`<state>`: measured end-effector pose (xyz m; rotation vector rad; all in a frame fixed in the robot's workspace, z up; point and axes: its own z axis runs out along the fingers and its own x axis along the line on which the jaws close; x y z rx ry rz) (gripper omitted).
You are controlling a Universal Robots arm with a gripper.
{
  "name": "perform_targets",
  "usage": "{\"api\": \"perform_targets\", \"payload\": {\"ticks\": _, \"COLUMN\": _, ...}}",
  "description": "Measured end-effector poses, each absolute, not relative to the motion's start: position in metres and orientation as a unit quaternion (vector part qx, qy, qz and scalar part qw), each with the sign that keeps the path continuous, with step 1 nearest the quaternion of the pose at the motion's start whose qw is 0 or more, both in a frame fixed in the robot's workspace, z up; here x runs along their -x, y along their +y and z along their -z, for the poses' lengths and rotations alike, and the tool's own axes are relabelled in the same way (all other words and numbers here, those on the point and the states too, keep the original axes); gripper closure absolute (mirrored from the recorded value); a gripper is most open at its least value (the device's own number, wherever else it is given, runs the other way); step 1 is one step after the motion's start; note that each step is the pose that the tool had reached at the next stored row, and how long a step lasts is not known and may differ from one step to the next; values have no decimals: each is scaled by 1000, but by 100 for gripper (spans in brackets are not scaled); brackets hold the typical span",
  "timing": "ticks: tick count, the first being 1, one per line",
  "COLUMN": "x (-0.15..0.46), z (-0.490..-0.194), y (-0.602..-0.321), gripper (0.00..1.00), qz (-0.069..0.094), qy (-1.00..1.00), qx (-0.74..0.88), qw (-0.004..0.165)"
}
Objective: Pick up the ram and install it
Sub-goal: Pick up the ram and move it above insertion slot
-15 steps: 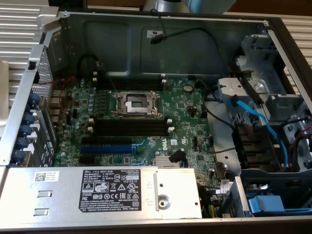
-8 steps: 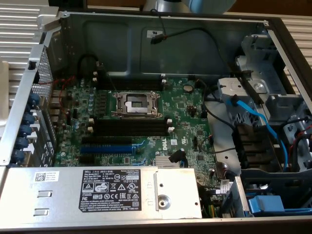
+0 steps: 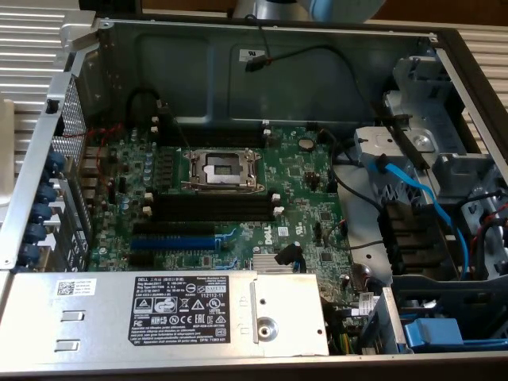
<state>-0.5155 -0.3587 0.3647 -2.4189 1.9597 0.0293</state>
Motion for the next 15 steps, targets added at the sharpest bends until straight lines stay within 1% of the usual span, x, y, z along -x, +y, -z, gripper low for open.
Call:
{"api": "perform_targets", "payload": {"ticks": 7, "x": 516, "z": -352, "y": -366, "gripper": 90, "qz": -16, "qy": 608, "qx": 794, "qw": 12}}
{"api": "perform_targets", "payload": {"ticks": 15, "x": 515, "z": -337, "y": -369, "gripper": 90, "qz": -18, "qy": 583, "qx": 812, "qw": 11}}
